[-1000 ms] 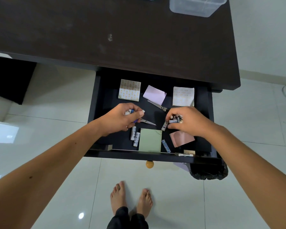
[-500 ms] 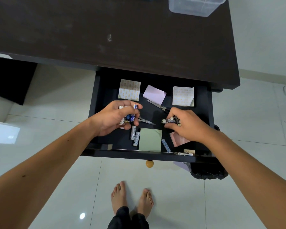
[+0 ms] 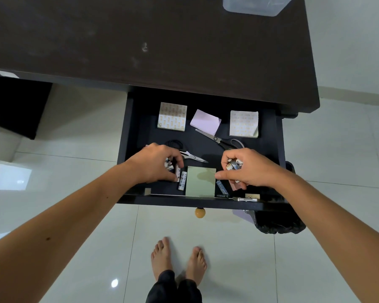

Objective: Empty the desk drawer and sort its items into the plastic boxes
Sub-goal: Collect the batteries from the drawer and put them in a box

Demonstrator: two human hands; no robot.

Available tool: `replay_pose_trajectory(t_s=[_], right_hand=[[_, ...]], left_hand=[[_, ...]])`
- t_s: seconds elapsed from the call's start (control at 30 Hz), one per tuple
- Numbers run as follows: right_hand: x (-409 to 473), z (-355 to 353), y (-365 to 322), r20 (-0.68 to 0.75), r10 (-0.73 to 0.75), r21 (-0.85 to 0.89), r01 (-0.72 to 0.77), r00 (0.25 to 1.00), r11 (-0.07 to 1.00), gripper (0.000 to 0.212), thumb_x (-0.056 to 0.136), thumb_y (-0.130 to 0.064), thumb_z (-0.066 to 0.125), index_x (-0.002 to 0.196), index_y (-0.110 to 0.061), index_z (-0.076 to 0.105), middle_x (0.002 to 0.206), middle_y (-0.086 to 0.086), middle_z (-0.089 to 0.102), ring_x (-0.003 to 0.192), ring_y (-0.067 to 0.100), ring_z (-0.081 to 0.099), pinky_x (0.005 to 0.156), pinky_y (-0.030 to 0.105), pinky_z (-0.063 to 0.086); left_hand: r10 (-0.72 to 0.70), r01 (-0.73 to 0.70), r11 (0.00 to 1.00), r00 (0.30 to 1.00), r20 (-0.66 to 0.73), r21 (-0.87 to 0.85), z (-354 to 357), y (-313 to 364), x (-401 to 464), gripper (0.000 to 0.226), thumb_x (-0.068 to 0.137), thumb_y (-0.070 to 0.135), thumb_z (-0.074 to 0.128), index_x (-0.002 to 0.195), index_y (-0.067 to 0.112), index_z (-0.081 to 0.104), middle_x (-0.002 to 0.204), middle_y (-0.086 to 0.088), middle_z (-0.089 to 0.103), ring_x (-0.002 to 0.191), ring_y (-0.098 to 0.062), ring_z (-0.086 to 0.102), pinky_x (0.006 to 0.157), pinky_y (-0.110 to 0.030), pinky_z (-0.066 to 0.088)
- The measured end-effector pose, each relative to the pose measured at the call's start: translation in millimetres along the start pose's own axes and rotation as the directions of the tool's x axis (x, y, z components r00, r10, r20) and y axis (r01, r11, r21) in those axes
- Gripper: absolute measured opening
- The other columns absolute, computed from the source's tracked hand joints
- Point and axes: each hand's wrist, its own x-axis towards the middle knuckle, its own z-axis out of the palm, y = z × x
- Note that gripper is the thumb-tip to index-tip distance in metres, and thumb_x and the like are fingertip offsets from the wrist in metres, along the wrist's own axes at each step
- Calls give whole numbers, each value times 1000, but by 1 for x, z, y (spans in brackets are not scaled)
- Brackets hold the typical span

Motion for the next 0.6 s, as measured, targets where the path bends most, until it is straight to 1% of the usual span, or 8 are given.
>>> replay_pose_trajectory(t_s=[0.03,0.1,0.23,0.3,0.37,0.43,0.5,0.6], right_hand=[[-1,0,-1,10,10,-41,-9,1000,999,29,87,-38,85,82,-21,61,67,12,74,48,19,66,57,30,56],[-2,1,0,20,23,-99,-21,1000,995,26,86,-35,86,82,-20,65,67,12,75,49,18,66,58,28,56],[1,6,6,0,66,-156,-65,998,986,17,79,-33,91,82,-23,78,72,6,74,52,14,65,51,29,58],[2,9,8,-13,91,-278,-91,996,956,21,76,-39,92,83,-25,78,78,2,71,59,17,66,52,33,57],[3,14,10,-29,91,-403,-95,995,910,32,75,-47,91,81,-20,75,80,6,68,64,22,61,54,33,46],[4,17,11,-45,77,-451,-89,996,888,41,74,-52,89,79,-15,72,80,11,66,62,21,53,53,32,36],[5,17,10,-45,67,-456,-80,997,886,40,76,-50,89,75,-15,70,76,10,65,60,20,53,53,32,37],[7,15,11,-24,76,-422,-79,997,903,33,79,-40,87,68,-16,67,70,4,66,61,21,60,53,33,45]], left_hand=[[-3,3,1000,1000,-14,24,2,-1,1,36,73,39,93,103,44,73,110,6,67,102,-18,64,91,-35,56],[-6,7,999,1000,-26,38,3,-2,1,44,71,41,94,107,48,71,113,6,68,107,-19,63,93,-35,55],[17,-18,990,1000,3,140,4,-3,2,53,74,40,92,120,49,68,114,6,68,107,-19,61,93,-36,55],[31,-31,982,1000,0,185,6,-2,2,48,76,40,90,117,50,68,112,7,69,104,-19,62,92,-37,56],[41,-36,975,999,-18,221,8,-3,3,38,76,41,89,108,46,70,107,7,70,103,-19,64,90,-39,57],[44,-36,966,999,-23,255,9,-4,4,33,75,42,89,101,41,70,102,7,70,99,-19,64,87,-40,56],[48,-42,965,999,-16,261,9,-5,4,32,74,42,90,98,37,69,100,7,69,96,-18,62,85,-39,56],[63,-61,972,998,0,229,6,-7,1,32,73,40,91,93,32,67,99,7,66,93,-15,58,82,-37,54]])
